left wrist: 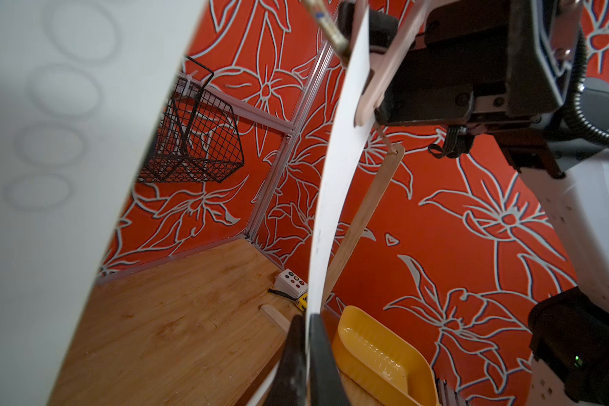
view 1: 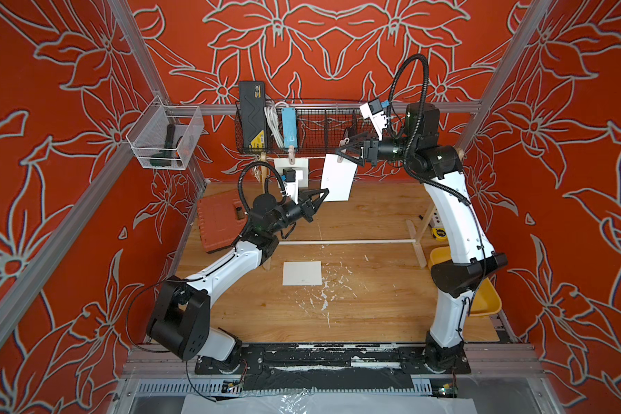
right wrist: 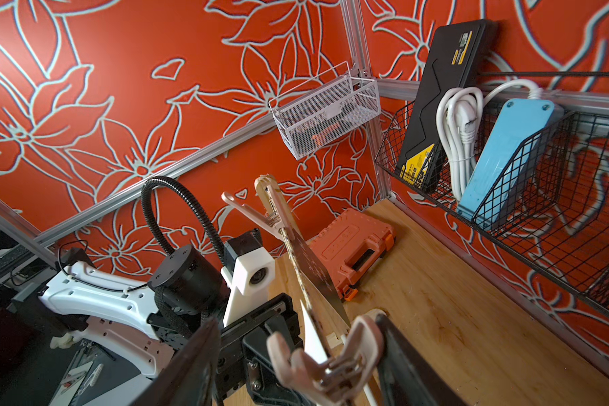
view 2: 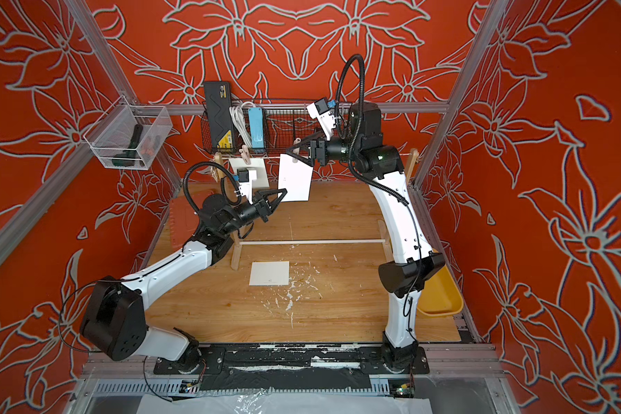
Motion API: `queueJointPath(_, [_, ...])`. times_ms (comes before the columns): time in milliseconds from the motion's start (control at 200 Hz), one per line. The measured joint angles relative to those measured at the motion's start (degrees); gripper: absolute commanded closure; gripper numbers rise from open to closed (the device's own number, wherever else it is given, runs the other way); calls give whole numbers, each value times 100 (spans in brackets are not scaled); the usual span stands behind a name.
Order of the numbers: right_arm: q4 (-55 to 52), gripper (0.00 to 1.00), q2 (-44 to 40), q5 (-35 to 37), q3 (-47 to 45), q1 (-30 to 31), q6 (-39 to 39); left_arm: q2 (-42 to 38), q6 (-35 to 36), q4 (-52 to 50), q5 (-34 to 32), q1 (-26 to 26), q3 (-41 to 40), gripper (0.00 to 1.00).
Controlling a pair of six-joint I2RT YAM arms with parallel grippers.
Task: Remove the postcards from the strings
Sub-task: Remove the clamp from the clothesline.
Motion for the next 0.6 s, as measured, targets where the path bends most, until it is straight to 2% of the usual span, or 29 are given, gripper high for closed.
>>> queueJointPath(601, [2,48,-2,4,-74,-37,11,33,-44,17,74,9,0,100])
